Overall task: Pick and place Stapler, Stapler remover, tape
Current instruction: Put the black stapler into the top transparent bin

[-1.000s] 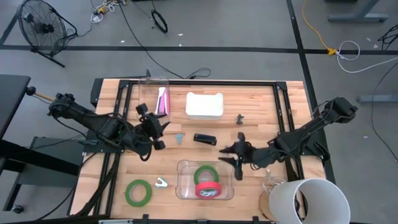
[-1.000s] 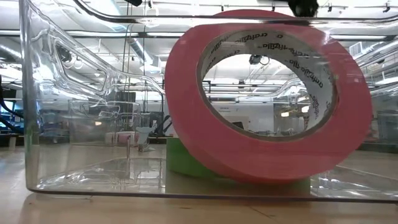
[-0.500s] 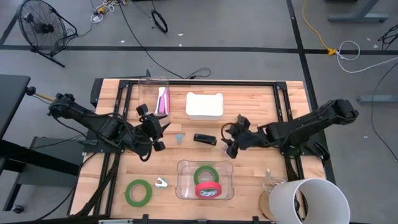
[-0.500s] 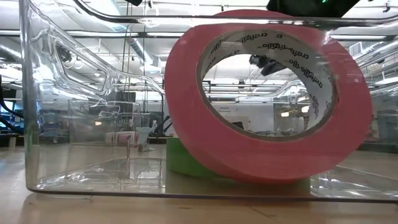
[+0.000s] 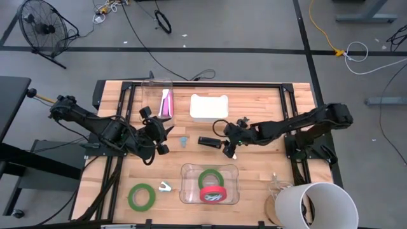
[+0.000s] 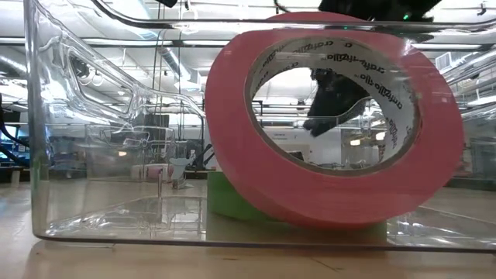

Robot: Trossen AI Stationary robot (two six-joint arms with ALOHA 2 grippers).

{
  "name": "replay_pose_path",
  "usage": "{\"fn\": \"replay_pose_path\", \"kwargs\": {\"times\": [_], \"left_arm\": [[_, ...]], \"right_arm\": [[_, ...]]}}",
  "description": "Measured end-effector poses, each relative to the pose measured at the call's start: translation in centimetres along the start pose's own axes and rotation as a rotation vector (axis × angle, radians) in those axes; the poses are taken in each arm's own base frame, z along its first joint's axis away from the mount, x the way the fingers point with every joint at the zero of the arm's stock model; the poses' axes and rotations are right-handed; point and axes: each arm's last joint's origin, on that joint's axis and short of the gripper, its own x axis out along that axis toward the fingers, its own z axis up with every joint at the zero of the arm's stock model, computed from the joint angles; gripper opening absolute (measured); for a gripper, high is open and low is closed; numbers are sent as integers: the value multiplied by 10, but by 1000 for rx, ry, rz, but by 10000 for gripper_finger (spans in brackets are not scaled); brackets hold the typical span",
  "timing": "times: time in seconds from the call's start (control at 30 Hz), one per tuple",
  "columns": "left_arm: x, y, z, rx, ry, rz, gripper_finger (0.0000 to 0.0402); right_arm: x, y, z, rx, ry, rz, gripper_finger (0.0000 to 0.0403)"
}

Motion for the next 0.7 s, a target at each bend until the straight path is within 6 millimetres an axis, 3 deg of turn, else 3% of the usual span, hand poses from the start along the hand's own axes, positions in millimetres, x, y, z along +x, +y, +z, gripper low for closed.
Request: {"fn": "replay_pose_path", "kwargs": {"times": [0.53,0.63,0.7], "left_arm": [[0,0,0,-5,-1,0,142],[0,0,1,-8,-3,-1,142],[0,0,0,-8,-3,0,142]], "right_arm": [[52,-1,-8,-14,45,65,233],[54,-1,-8,6,44,54,219],[54,-2,-7,12,34,50,189]]}}
